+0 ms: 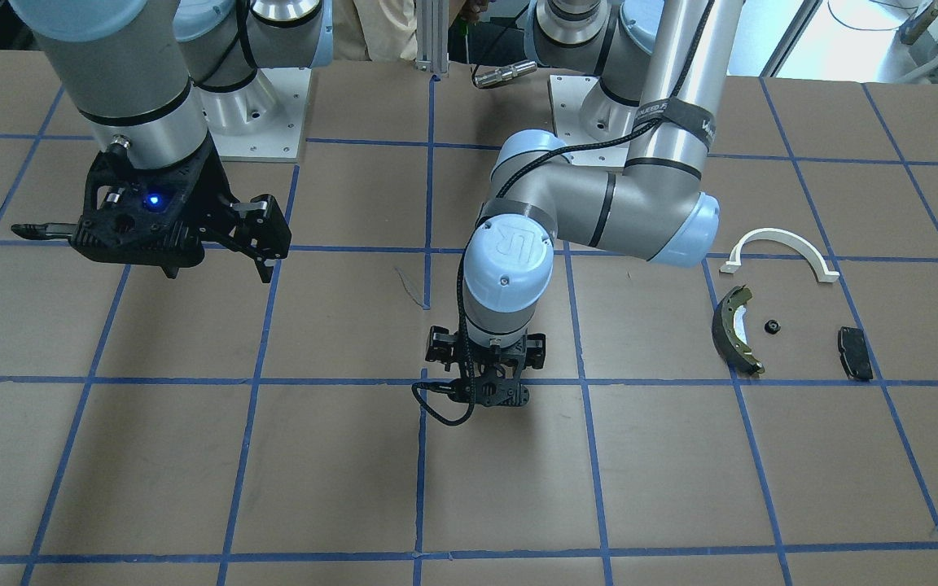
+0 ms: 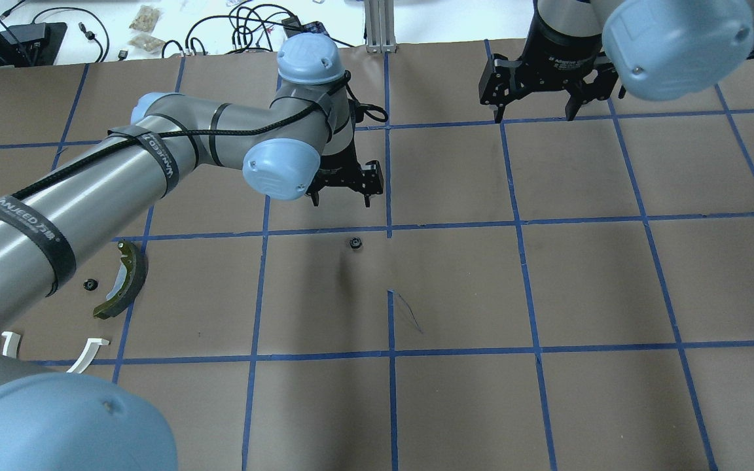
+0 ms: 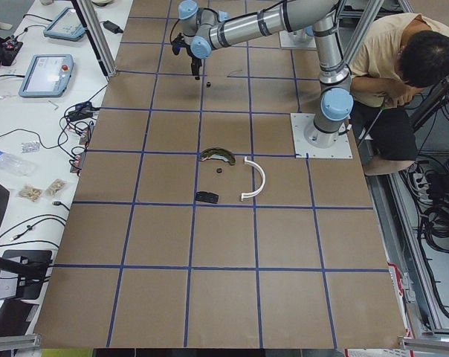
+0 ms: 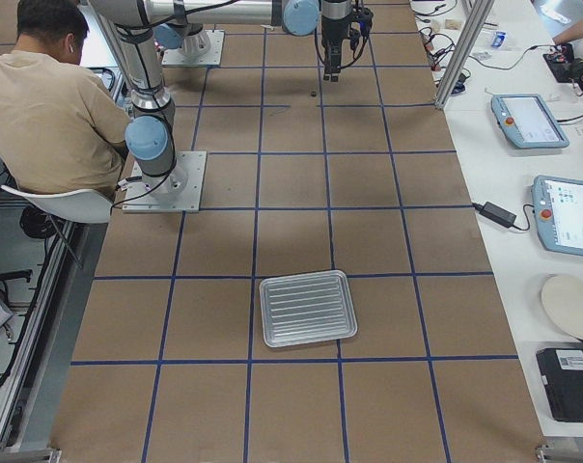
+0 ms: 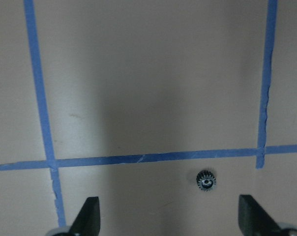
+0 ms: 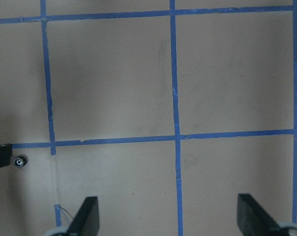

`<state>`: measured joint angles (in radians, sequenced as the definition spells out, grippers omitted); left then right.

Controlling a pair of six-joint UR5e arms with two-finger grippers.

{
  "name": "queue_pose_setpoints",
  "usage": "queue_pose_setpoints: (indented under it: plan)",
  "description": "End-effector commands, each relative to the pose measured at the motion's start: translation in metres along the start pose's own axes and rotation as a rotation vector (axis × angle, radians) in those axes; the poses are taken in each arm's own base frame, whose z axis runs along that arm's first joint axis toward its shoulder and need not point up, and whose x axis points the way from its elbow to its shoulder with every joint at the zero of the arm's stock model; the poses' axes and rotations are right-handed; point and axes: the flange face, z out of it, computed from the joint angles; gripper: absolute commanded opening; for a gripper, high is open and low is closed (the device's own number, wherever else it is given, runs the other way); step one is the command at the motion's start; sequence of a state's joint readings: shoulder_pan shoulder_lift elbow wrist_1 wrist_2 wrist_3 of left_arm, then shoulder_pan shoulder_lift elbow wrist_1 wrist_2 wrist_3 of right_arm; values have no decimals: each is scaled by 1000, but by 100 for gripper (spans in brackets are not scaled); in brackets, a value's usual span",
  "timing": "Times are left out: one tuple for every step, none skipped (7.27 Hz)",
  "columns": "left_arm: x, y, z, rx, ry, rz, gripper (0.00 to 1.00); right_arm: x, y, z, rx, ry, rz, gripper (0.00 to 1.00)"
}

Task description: Place bearing gear from tray to pile

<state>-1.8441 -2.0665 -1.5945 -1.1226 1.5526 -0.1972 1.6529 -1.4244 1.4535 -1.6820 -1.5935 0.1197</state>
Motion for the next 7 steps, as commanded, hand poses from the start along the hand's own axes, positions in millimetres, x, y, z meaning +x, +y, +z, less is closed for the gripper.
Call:
queue_pose_setpoints:
  plan:
    - [7, 5, 37, 11, 3, 10, 93, 1, -9, -33, -13, -2, 2, 100]
    - [6, 9, 48, 6, 4, 22, 84, 5, -9, -27, -35, 2, 6, 100]
    - [7, 12, 51, -1, 2, 25, 75, 14, -11, -25, -46, 5, -6, 100]
    - [9, 17, 55, -12, -1, 29, 71, 22, -10, -25, -49, 5, -43, 100]
    - [8, 20, 60, -22, -3, 29, 70, 25, -7, -28, -37, 6, -46, 100]
    - [10, 22, 61, -27, -5, 32, 68, 26, 0, -24, -53, 13, -45, 100]
    - [9, 24, 64, -33, -7, 32, 61, 28, 7, -24, -56, 16, -44, 100]
